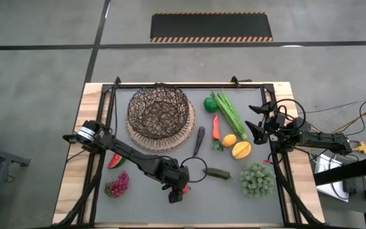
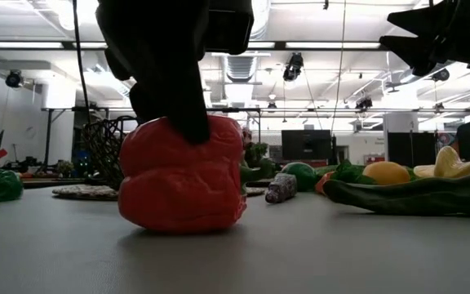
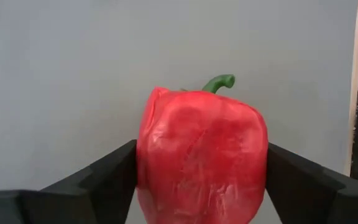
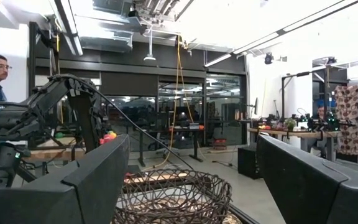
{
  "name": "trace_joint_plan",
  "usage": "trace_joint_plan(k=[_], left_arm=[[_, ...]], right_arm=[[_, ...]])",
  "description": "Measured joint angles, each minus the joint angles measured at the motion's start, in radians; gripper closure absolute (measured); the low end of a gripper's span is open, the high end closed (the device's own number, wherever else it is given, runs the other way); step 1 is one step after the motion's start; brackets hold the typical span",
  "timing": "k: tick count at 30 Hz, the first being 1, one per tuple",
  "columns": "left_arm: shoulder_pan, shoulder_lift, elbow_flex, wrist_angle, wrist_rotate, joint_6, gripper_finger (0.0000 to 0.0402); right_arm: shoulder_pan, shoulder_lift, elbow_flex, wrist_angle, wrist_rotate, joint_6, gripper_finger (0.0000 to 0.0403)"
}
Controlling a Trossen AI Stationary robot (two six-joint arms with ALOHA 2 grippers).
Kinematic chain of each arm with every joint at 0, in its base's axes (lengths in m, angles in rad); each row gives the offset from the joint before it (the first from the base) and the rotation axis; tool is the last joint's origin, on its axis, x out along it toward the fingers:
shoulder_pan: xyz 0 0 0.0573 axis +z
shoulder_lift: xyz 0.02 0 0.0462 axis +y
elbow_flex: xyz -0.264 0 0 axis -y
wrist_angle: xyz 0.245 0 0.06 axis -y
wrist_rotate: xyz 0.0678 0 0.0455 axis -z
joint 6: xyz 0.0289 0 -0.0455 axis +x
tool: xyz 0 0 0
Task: Build produce basket
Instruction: Put the red bell pepper into the black wire basket
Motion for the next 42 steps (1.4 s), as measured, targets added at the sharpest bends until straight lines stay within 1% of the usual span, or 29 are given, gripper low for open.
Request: trace_joint_plan(k=[3, 5, 8, 11, 13, 14, 15, 18, 20, 22, 24, 26, 29, 30, 32, 35, 38, 39, 42], left_arm=[[0.0, -0.003, 0.004, -0.002, 0.0, 0.002, 0.0142], [0.003, -0.018, 0.004, -0.003, -0.015, 0.008, 0.0147], [0.006, -0.068, 0.005, -0.01, -0.079, 0.041, 0.0149], [0.008, -0.139, 0.006, -0.003, -0.185, 0.112, 0.015], [0.009, -0.207, 0.006, 0.006, -0.298, 0.174, 0.0151], [0.011, -0.24, 0.006, 0.008, -0.376, 0.206, 0.0151], [0.012, -0.277, 0.005, 0.01, -0.464, 0.237, 0.0152], [0.02, -0.379, -0.02, 0.011, -0.781, 0.31, 0.0152], [0.036, -0.441, -0.056, 0.009, -0.96, 0.323, 0.0152], [0.066, -0.496, -0.104, 0.01, -1.09, 0.298, 0.0153], [0.113, -0.541, -0.164, 0.01, -1.162, 0.231, 0.0153], [0.177, -0.575, -0.234, 0.025, -1.176, 0.151, 0.0153], [0.286, -0.588, -0.346, 0.106, -1.178, 0.008, 0.0153], [0.323, -0.585, -0.388, 0.152, -1.178, -0.036, 0.0153], [0.393, -0.567, -0.467, 0.295, -1.178, -0.098, 0.0153], [0.48, -0.514, -0.57, 0.549, -1.165, -0.096, 0.0152], [0.541, -0.453, -0.632, 0.756, -1.134, -0.064, 0.015], [0.555, -0.429, -0.642, 0.809, -1.126, -0.048, 0.015], [0.579, -0.357, -0.646, 0.886, -1.122, -0.045, 0.015]], right_arm=[[0.0, 0.0, 0.0, 0.0, 0.0, 0.0, 0.0072], [0.0, 0.0, 0.0, 0.0, 0.0, 0.0, 0.0072], [0.0, 0.0, 0.0, 0.0, 0.001, 0.0, 0.0072], [0.0, 0.0, 0.0, 0.0, 0.002, 0.0, 0.0072], [0.0, 0.0, 0.0, 0.0, 0.0, -0.002, 0.0072], [0.0, 0.0, 0.0, 0.0, 0.002, -0.002, 0.0072], [0.0, 0.0, 0.0, 0.0, 0.002, -0.002, 0.0072], [0.0, 0.0, 0.0, 0.001, 0.002, -0.003, 0.0072], [0.0, 0.0, 0.0, 0.002, 0.002, -0.011, 0.0072], [0.0, 0.0, 0.0, 0.002, 0.001, -0.011, 0.0072], [0.0, 0.0, 0.0, 0.007, 0.002, -0.011, 0.0072], [0.0, 0.0, 0.0, 0.01, 0.001, -0.011, 0.0072], [0.0, 0.0, 0.0, 0.01, 0.001, -0.011, 0.0072], [0.0, 0.0, 0.0, 0.01, 0.003, -0.011, 0.0072], [0.0, 0.0, 0.0, 0.01, 0.002, -0.011, 0.0072], [0.0, 0.0, 0.0, 0.01, 0.001, -0.011, 0.0072], [0.0, 0.0, 0.0, 0.01, 0.002, -0.011, 0.0072], [0.0, 0.0, 0.0, 0.01, 0.002, -0.015, 0.0072], [0.0, 0.0, 0.0, 0.01, 0.003, -0.023, 0.0072]])
